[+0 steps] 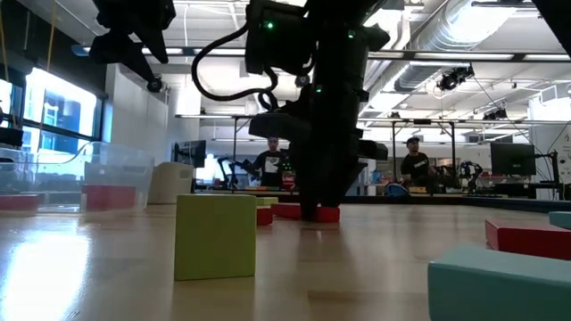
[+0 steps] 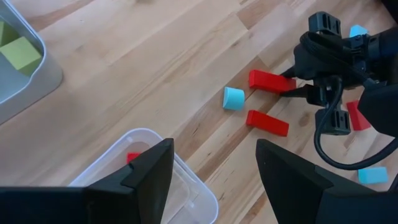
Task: Sort & place blocks by color
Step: Put the red block into the transparent bin
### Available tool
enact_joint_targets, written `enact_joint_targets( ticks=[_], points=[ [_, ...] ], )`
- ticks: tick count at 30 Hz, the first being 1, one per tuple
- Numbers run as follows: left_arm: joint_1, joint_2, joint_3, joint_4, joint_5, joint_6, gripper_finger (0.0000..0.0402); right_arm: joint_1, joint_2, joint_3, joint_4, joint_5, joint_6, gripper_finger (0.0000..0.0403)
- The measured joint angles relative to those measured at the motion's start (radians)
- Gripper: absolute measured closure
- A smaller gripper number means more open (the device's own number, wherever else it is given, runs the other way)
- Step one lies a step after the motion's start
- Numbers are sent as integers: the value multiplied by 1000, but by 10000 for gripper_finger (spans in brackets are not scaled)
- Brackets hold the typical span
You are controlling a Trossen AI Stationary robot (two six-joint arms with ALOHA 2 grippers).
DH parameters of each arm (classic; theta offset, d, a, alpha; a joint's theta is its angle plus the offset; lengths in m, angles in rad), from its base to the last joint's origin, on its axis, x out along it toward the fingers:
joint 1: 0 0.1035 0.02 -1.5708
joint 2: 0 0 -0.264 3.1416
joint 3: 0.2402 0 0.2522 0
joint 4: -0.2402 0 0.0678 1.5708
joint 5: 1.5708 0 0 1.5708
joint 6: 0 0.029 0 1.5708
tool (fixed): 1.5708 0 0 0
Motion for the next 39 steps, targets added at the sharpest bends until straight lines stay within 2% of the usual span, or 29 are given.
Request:
enact_joint_targets(
  ticks=[6,10,14,27,33,39],
  points=[
    [0,0,0,0,0,25,185,0,-1,17,-21,-7,-53,309],
    [0,0,0,1,0,4,184,2,10,87,-63,-41,-80,309],
    [13,0,0,8,5,-46,184,5,7,185,-75,-28,-128,309],
    [211,1,0,126,264,52,186,7,3,464,-99,175,-304,309],
    [282,2,0,192,354,-8,186,7,2,530,-102,310,-416,309],
    [296,13,0,258,429,-34,186,0,1,539,-81,411,-546,309]
  ],
)
